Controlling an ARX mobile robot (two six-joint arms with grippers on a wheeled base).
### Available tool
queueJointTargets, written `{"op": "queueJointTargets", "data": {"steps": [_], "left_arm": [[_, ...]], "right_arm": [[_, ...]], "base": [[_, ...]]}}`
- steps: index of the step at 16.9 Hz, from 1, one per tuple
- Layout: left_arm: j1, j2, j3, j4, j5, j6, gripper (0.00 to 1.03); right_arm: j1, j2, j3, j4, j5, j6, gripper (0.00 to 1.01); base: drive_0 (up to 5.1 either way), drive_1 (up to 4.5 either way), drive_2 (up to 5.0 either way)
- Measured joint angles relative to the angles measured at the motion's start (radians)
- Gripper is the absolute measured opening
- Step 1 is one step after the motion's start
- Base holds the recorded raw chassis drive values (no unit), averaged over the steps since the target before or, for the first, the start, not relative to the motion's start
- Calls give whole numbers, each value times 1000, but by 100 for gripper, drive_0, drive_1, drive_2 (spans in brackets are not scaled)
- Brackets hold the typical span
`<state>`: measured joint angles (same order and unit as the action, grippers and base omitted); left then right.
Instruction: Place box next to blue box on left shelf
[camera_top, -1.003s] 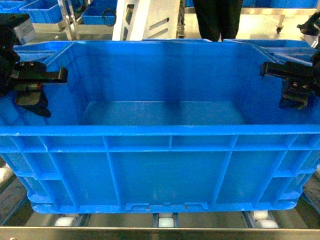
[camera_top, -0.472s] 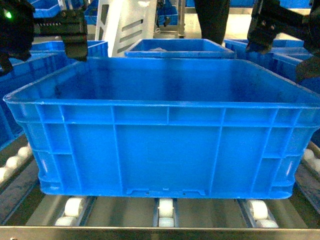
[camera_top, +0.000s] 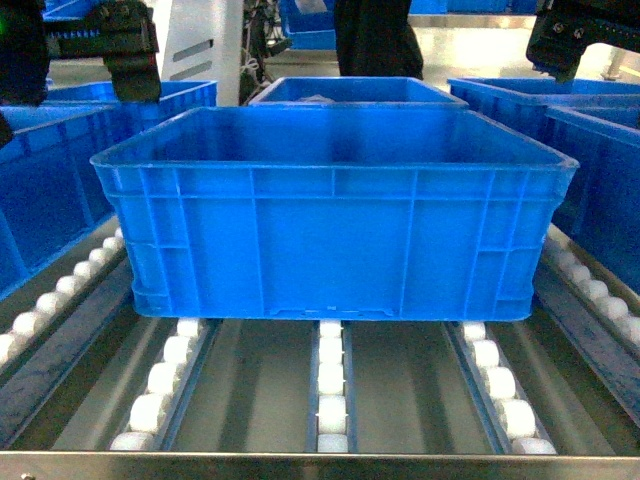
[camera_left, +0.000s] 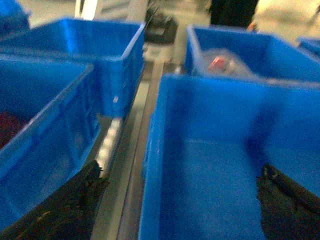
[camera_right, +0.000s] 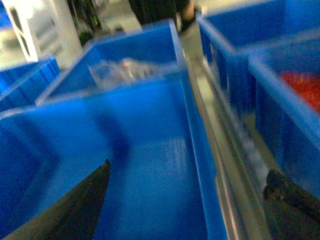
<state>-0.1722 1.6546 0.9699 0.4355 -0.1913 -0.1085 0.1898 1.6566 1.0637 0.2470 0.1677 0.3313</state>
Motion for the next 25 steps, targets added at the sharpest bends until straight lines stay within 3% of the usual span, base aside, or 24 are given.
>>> {"op": "queueJointTargets", "data": {"steps": [1,2,3,4,6,7,9,11,12,13,16,18,19,25], "left_arm": [[10,-26,-114,213,32,46,80],[23,-74,-238,352,48,69,67],[25,-80,-252,367,50,73,65],[72,-266,-507,503,89,91,21],[85,-326,-603,508,109,90,1],[94,-359,-639,509,112,91,2],[110,-443,-706,508,122,91,1],[162,-520,-769,483,186,93,1],[175,-558,-794,469,183,92,1],[177,-600,-816,452,184,92,1],[171,-708,-864,393,191,93,1],[172,-718,-909,450,190,93,1],[172,-735,-928,410,190,93,1],[172,-987,-953,204,191,94,1]], "right_arm": [[-3,-18,-117,274,7,-100,83],[-14,-63,-261,447,-5,-207,70],[-16,-69,-280,468,-8,-213,68],[-75,-259,-558,674,-43,-307,24],[-88,-319,-661,681,-72,-315,4],[-95,-346,-702,682,-79,-322,2],[-118,-431,-778,685,-91,-325,2],[-130,-510,-839,671,-112,-325,2],[-175,-547,-872,656,-161,-325,2],[-193,-583,-895,642,-159,-325,2],[-195,-694,-947,589,-165,-325,2],[-195,-755,-971,554,-165,-325,2],[-195,-748,-1003,629,-165,-325,2],[-195,-970,-1049,417,-166,-325,2]], "base": [[0,0,0],[0,0,0],[0,0,0],[0,0,0],[0,0,0],[0,0,0],[0,0,0],[0,0,0],[0,0,0],[0,0,0],[0,0,0],[0,0,0],[0,0,0],[0,0,0]]}}
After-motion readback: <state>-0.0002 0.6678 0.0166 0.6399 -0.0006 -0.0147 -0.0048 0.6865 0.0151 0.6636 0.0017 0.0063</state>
